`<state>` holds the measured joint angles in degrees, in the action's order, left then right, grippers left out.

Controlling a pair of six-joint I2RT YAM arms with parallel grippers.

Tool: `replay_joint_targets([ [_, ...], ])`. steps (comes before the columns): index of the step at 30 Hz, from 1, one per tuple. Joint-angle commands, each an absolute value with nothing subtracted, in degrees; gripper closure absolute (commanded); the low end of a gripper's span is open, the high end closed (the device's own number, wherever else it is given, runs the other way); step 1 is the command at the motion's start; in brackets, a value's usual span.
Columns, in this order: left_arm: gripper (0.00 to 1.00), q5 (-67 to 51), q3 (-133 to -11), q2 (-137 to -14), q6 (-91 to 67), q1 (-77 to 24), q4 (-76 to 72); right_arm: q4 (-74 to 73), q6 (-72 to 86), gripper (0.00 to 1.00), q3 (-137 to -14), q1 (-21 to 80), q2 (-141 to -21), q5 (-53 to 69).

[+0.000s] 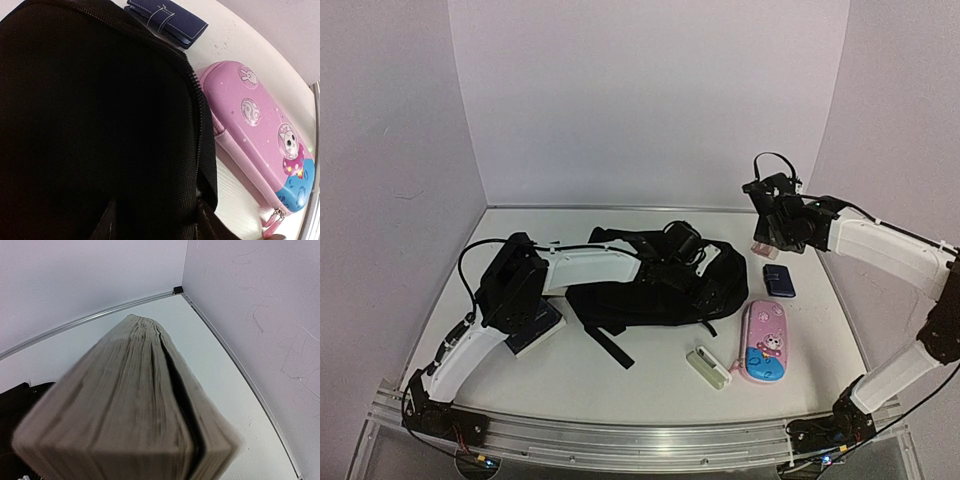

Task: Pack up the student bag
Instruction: Place the book in the student bag.

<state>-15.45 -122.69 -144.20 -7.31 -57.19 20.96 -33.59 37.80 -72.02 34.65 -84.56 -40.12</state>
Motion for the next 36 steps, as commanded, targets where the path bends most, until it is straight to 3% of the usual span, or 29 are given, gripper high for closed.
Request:
replay_joint_targets([
  [1, 0.65, -11.98, -122.59, -142.07, -6.82, -57.41, 18.64, -31.73, 39.12, 1.00, -71.98, 34.73, -80.68, -41.12],
  [5, 0.93, -10.30, -119.46, -138.39, -7.34, -57.39, 16.35, -31.73, 38.98, 1.00, -71.84, 34.73, -78.89, -38.93],
  [7, 0.99, -7.80, -117.09, -135.76, -7.85, -57.39, 15.30, -31.71, 38.73, 1.00, -71.80, 34.73, -77.26, -36.57],
  [13, 1.00, 2.50, -99.95, -120.83, -8.69, -57.31, 2.79, -31.47, 37.27, 1.00, -70.04, 34.72, -72.43, -28.16],
  [23, 1.00, 10.52, -88.61, -110.06, -8.42, -56.87, -1.82, -31.29, 39.12, 1.00, -66.68, 34.74, -72.69, -10.33],
  [31, 1.00, 4.96, -78.37, -104.05, -5.58, -56.87, -10.69, -17.02, 43.68, 1.00, -60.63, 34.72, -76.21, 5.90],
  [36, 1.00, 4.54, -72.81, -100.74, -5.84, -56.88, -15.18, -10.94, 45.64, 1.00, -60.49, 34.80, -82.76, 9.54],
])
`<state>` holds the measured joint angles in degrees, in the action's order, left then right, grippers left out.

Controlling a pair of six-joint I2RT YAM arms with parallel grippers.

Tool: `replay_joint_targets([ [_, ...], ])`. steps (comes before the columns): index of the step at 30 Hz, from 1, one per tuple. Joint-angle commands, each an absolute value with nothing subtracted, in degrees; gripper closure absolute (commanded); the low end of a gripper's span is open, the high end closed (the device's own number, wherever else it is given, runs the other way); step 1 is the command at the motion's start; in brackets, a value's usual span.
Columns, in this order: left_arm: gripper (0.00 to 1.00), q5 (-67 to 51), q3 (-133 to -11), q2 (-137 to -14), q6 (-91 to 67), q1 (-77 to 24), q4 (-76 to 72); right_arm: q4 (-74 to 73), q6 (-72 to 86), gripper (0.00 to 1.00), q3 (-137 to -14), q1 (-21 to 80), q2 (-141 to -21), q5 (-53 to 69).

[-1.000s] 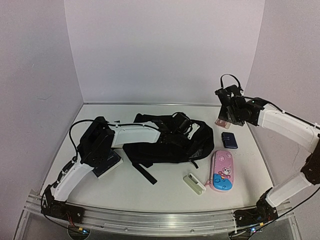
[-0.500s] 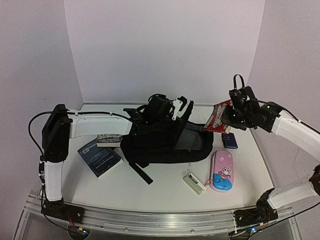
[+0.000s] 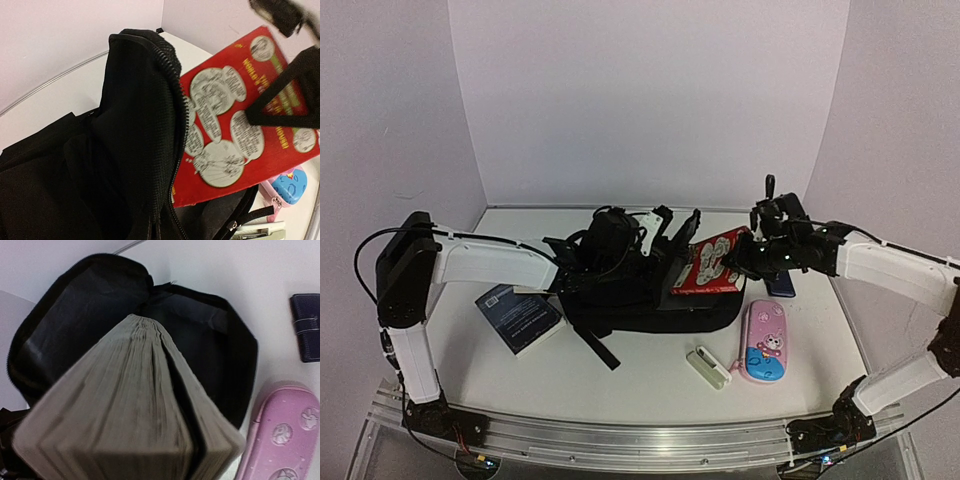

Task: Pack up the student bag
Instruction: Place the book in the student bag.

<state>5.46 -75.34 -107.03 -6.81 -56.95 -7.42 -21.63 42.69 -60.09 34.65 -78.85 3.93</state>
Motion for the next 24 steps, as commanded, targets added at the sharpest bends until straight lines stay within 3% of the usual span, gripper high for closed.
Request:
replay_joint_targets([
  [1, 1.00, 5.06, -71.80, -100.35, -5.92, -56.87, -15.94, -10.41, 46.02, 1.00, -60.65, 34.74, -83.55, 9.78],
  [16, 1.00, 5.68, -65.24, -95.76, -3.91, -56.87, -24.22, 6.15, 55.41, 1.00, -58.56, 34.79, -90.93, 20.13],
  [24, 1.00, 13.63, -65.75, -95.81, -2.78, -56.87, -29.29, 9.24, 61.04, 1.00, -54.05, 34.72, -91.28, 19.09],
])
